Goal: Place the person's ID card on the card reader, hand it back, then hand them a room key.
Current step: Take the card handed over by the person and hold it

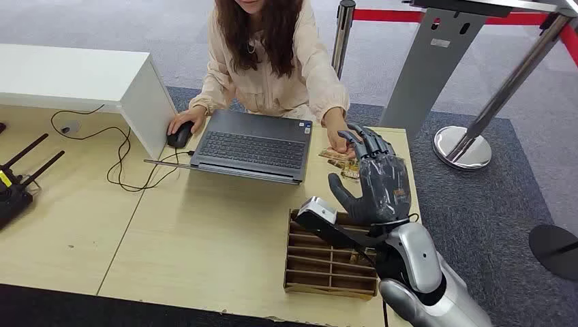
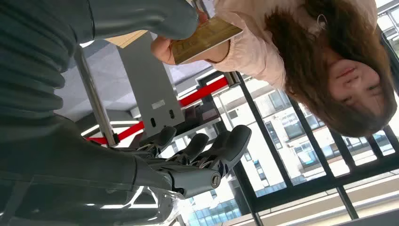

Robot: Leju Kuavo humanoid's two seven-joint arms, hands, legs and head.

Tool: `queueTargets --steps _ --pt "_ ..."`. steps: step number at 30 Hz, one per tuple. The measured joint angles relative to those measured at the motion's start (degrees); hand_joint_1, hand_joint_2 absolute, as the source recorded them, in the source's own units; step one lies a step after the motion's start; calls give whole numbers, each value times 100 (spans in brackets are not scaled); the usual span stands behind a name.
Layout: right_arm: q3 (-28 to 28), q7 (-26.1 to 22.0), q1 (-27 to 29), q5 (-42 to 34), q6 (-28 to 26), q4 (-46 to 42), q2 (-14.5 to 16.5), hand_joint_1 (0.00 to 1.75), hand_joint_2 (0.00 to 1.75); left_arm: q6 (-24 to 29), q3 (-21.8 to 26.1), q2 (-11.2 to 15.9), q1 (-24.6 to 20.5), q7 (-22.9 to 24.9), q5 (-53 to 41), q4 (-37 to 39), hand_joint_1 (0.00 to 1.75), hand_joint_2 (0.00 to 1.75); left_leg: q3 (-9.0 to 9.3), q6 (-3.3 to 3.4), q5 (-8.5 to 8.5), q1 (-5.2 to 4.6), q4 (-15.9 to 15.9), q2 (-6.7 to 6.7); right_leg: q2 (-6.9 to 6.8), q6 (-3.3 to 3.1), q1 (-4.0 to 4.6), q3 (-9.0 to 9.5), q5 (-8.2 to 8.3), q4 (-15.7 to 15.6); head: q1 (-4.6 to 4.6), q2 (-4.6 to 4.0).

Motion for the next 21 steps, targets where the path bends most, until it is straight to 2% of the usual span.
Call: queueTargets --steps 4,11,13,15,17,21 --pt "44 3 -72 -55 -4 131 39 55 175 -4 -21 0 -1 -15 -7 0 0 0 0 0 0 0 0 0 0 0 0 0 0 0 0 0" --pt "209 -7 -323 -215 -22 503 202 81 175 -4 -57 0 -1 -68 -46 0 0 0 1 0 1 0 0 0 0 0 0 1 0 0 -1 0" --pt "238 -24 -357 -236 -37 571 231 96 175 -4 -57 0 -1 -76 -46 0 0 0 1 0 1 0 0 0 0 0 0 1 0 0 0 0" --pt "263 -45 -385 -257 -51 643 259 122 175 -4 -57 0 -1 -81 -48 0 0 0 1 -1 1 0 0 0 0 0 0 0 0 0 0 0" --pt "288 -54 -401 -267 -62 707 281 137 175 -4 -57 0 -1 -83 -48 0 0 0 1 -1 1 0 0 0 0 0 0 0 0 0 1 0" --pt "332 -55 -409 -273 -85 805 309 138 175 -4 -57 0 0 -83 -48 0 0 0 1 -1 1 0 0 0 0 0 0 0 0 0 1 0"
